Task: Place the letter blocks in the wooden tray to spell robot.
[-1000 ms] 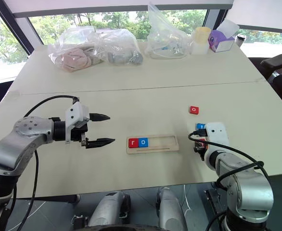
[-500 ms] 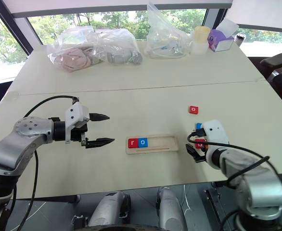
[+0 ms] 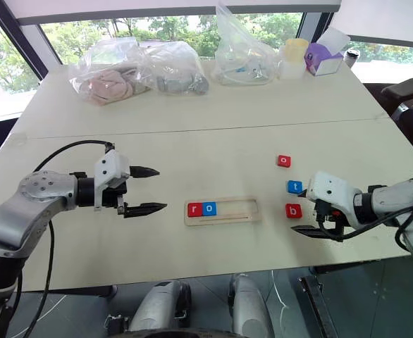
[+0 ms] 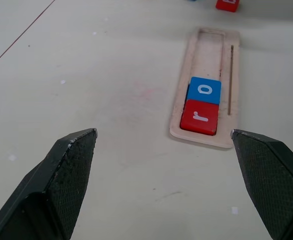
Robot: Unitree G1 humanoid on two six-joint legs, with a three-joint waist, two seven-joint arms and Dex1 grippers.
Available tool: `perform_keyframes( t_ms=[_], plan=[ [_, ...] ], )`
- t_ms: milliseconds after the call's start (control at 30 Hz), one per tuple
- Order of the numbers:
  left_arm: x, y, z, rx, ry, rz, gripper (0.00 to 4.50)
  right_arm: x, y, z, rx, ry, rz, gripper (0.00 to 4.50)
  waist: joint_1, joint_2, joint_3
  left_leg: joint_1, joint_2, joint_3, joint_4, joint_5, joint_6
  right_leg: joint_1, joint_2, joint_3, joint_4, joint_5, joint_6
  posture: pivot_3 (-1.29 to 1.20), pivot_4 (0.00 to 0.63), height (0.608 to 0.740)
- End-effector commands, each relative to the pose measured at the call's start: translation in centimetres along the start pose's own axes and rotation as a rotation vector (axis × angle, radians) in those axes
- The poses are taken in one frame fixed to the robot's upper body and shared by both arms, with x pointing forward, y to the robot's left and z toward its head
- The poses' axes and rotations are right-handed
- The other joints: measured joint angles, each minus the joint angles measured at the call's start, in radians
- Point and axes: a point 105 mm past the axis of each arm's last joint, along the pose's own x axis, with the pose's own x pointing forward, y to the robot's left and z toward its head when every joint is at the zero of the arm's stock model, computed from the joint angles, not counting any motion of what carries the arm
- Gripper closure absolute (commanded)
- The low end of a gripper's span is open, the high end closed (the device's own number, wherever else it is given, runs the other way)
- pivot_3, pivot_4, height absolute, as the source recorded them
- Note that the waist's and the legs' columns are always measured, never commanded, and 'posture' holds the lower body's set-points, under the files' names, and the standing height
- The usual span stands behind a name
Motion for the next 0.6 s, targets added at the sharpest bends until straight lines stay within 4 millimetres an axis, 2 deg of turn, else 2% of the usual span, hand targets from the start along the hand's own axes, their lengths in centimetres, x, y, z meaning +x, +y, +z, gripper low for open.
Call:
perform_keyframes(
  t_ms=[33,267,600],
  plan=[
    [-0.6,-0.2,1.2,0.057,-0.02,0.016,0.0,0.7,-0.4,-0.3,-0.085,0.004,0.036,0.09,0.002,0.0,0.0,0.0,0.0,0.0,0.0,0.0,0.0,0.0,0.0,0.0,0.0,0.0,0.0,0.0,0.15,0.74],
    [-1.2,-0.4,1.3,0.058,-0.013,0.04,0.0,1.7,-0.3,-1.4,-0.096,0.033,0.098,0.09,0.005,0.0,0.0,0.0,0.0,0.0,0.0,0.001,-0.001,0.0,-0.001,0.0,0.0,0.002,-0.004,0.0,0.15,0.74],
    [-1.3,-0.6,1.4,0.063,-0.007,0.062,0.0,2.6,-1.2,-2.6,-0.059,0.061,0.082,0.09,0.004,0.0,0.0,0.001,0.0,0.0,0.0,0.001,-0.002,0.002,0.0,0.0,0.001,0.003,-0.004,0.0,0.15,0.74]
  ],
)
